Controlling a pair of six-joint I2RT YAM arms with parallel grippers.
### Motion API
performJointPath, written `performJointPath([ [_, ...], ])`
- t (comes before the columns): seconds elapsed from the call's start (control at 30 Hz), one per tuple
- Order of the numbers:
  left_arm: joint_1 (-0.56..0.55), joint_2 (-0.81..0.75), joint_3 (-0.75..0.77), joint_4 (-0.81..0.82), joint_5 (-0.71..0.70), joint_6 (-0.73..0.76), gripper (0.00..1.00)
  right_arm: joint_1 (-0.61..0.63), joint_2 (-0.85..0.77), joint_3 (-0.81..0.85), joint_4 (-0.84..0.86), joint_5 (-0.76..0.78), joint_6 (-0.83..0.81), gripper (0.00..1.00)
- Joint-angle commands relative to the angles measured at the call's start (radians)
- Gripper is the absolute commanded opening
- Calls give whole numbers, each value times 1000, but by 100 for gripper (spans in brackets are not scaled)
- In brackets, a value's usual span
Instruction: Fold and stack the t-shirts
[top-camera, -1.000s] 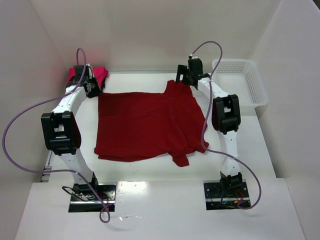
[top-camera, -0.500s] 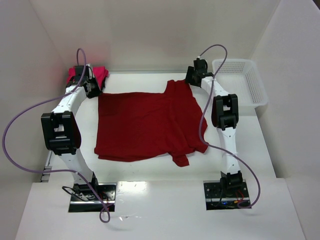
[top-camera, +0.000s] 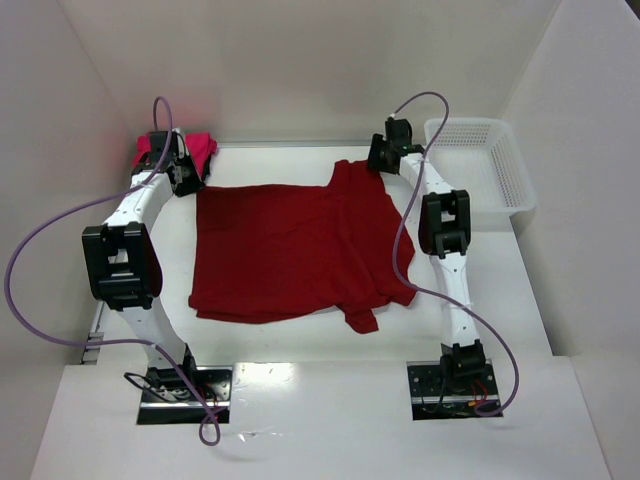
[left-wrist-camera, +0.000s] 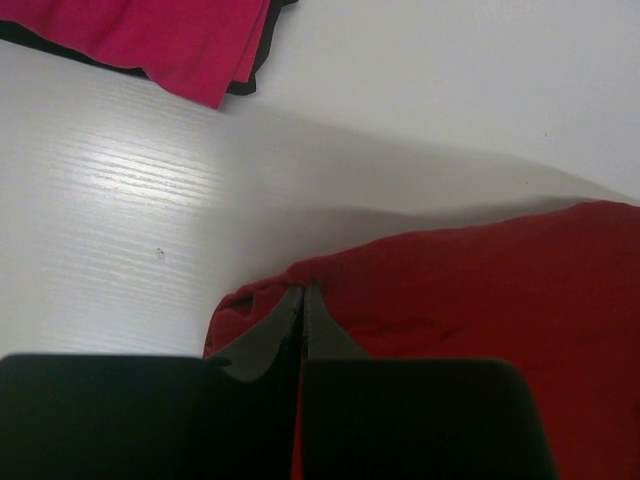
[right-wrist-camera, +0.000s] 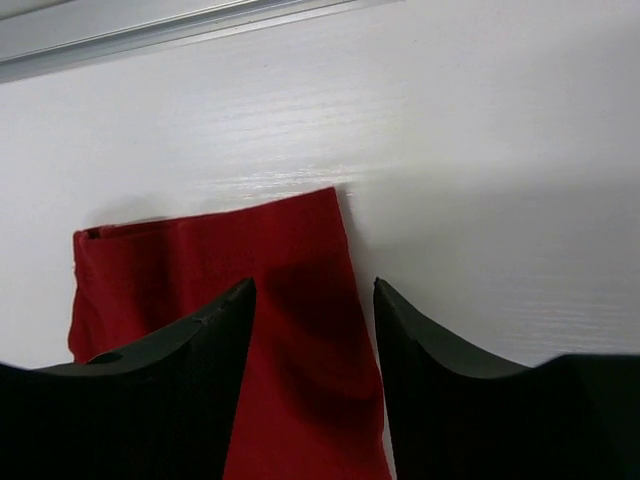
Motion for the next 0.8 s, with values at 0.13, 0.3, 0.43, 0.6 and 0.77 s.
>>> performJointPath([
  [0.13, 6, -17, 52, 13, 19, 23, 0, 5, 76, 144, -62, -24, -1, 39],
  [0.3, 6, -17, 52, 13, 28, 23, 0, 5, 111, 181, -87, 2, -1, 20],
  [0.43, 6, -17, 52, 13, 28, 23, 0, 5, 90, 181, -96, 41, -1, 0],
  [0.6, 6, -47, 52, 13, 28, 23, 0, 5, -45, 181, -105, 100, -12, 0],
  [0.77, 35, -136, 111, 13, 94, 13, 0, 5, -235, 286, -154, 120, -56, 0],
])
